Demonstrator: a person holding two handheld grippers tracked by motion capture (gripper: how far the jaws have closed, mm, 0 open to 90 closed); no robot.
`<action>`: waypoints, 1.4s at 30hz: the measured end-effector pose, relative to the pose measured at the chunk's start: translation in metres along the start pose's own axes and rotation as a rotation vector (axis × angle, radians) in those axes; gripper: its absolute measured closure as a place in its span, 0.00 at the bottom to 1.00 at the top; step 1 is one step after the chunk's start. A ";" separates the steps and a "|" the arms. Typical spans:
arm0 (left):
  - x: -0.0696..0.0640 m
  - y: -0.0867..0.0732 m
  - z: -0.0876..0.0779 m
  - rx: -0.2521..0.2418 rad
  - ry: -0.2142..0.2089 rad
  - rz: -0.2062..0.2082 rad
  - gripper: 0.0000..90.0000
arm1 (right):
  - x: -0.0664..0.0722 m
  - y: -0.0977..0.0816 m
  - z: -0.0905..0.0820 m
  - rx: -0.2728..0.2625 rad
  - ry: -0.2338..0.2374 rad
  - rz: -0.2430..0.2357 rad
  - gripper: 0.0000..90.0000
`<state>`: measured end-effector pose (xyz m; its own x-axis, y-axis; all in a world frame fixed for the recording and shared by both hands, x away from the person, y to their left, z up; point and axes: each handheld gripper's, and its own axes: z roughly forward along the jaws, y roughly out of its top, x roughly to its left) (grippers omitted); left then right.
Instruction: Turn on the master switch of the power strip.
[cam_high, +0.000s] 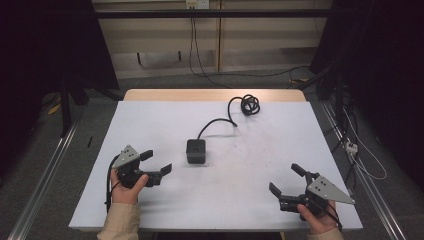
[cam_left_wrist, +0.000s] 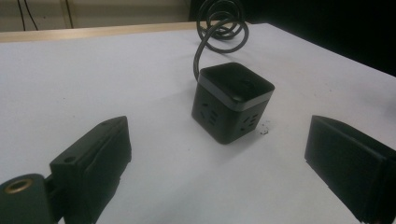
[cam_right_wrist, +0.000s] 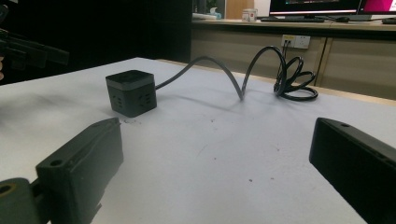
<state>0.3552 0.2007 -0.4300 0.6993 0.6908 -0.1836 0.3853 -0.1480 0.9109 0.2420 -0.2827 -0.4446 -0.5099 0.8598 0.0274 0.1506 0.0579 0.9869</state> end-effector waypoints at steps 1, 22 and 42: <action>0.001 -0.001 -0.001 -0.001 0.000 0.004 0.08 | 0.000 0.000 0.000 0.000 -0.001 0.000 0.02; 0.013 -0.010 -0.021 0.004 0.028 0.025 0.08 | 0.000 0.000 0.002 0.004 -0.003 0.001 0.02; 0.019 -0.019 -0.030 0.001 0.051 0.017 0.08 | 0.001 -0.001 0.003 0.010 0.005 0.000 0.02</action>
<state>0.3432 0.2383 -0.4393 0.6738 0.7238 -0.1490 0.3743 -0.1604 0.9133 0.2441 -0.2806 -0.4459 -0.5143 0.8571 0.0283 0.1590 0.0628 0.9853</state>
